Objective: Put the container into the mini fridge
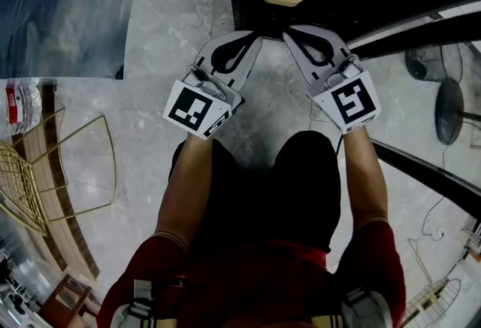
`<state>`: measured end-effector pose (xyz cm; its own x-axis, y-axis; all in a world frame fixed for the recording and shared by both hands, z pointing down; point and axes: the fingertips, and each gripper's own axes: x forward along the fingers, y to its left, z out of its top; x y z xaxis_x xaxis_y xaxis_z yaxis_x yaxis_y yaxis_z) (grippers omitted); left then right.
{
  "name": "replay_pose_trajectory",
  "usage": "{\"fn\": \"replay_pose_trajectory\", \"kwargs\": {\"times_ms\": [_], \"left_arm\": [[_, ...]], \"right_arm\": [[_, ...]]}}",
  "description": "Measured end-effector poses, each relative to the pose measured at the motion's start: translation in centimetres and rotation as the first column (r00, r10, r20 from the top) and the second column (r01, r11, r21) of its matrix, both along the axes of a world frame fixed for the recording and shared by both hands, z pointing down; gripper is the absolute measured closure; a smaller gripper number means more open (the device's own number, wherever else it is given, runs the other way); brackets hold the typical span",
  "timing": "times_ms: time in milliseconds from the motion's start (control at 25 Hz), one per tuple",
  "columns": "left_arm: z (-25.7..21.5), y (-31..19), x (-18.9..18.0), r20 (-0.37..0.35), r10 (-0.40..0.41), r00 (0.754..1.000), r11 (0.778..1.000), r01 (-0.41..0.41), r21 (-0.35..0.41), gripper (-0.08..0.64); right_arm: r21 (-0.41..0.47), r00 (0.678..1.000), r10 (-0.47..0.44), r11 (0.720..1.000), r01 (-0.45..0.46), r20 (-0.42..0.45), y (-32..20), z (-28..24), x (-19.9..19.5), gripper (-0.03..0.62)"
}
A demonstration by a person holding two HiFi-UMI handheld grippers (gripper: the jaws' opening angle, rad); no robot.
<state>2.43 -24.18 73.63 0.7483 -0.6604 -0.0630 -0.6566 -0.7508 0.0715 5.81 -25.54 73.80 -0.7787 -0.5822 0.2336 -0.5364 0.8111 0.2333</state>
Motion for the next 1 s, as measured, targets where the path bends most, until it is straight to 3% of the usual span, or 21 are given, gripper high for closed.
{"fn": "replay_pose_trajectory", "kwargs": {"times_ms": [280, 1000], "left_arm": [[-4.0, 1.1, -1.0, 0.035, -0.033, 0.999, 0.999, 0.032, 0.025, 0.554], [-23.0, 4.8, -2.2, 0.058, -0.033, 0.998, 0.999, 0.034, -0.015, 0.554]], "right_arm": [[-0.024, 0.99, 0.006, 1.0, -0.003, 0.143, 1.8, -4.5, -0.7, 0.592], [-0.103, 0.978, 0.048, 0.994, -0.027, 0.202, 6.3, -22.8, -1.6, 0.592]]}}
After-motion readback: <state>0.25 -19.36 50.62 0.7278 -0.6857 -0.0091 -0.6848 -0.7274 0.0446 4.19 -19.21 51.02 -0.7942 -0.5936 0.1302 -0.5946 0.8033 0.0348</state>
